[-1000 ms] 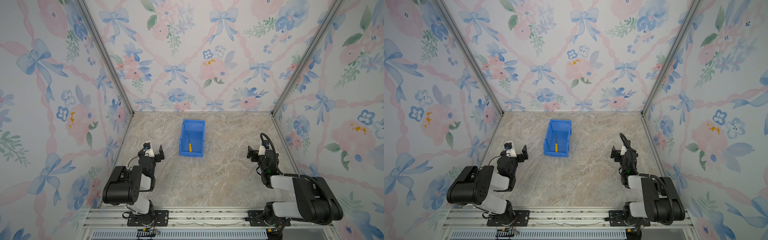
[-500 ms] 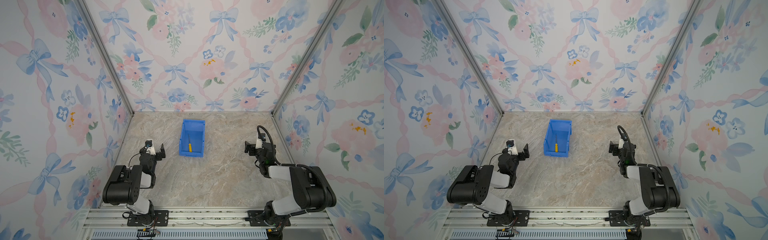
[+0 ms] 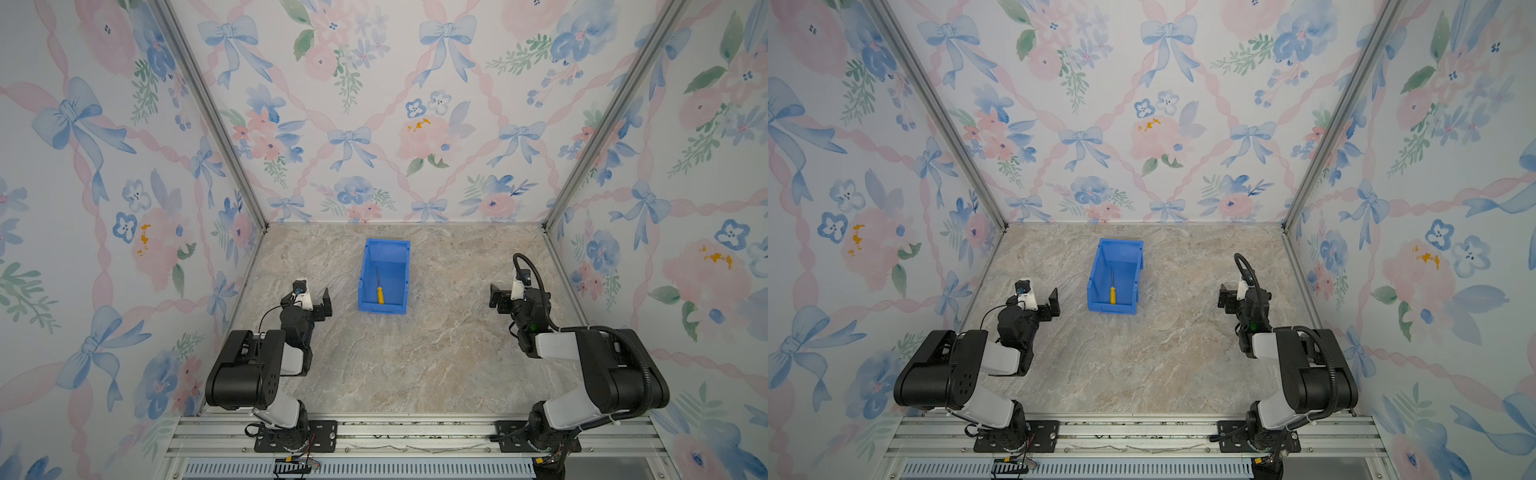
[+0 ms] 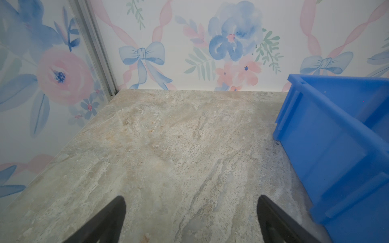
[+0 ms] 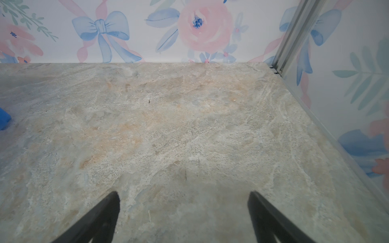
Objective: Put the screwdriver in the bin
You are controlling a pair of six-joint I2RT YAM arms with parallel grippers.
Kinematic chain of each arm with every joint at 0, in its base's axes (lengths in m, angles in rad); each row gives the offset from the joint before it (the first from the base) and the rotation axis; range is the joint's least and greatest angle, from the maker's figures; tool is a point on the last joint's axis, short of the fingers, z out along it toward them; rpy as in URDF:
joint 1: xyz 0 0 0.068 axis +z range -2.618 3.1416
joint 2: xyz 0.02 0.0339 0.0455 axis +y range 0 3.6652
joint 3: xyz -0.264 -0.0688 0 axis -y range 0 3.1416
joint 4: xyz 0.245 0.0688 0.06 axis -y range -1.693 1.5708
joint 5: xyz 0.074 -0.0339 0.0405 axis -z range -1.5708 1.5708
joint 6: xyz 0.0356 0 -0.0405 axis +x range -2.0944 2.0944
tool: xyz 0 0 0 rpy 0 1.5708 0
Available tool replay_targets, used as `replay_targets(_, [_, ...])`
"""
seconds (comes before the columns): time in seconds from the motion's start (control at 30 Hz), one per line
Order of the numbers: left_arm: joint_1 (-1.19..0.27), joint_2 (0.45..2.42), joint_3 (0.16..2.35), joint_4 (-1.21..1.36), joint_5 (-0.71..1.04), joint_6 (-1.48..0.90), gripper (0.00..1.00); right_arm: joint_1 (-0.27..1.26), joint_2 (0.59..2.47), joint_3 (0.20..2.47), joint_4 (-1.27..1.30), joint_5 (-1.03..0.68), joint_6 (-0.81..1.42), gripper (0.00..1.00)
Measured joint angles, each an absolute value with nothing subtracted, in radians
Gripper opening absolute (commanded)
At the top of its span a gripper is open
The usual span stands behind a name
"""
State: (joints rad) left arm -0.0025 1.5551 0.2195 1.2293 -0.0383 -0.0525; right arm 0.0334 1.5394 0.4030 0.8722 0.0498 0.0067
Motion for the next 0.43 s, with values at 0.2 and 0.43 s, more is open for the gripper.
replay_targets(0.2, [-0.006,1.555,0.221,1.224,-0.045,-0.052,0.98,0.033,1.540,0.403,0.873,0.053,0.007,0.97])
replay_targets(0.43, [-0.006,1.555,0.221,1.224,-0.045,-0.052,0.98,0.034,1.540,0.403,0.873,0.055,0.007,0.97])
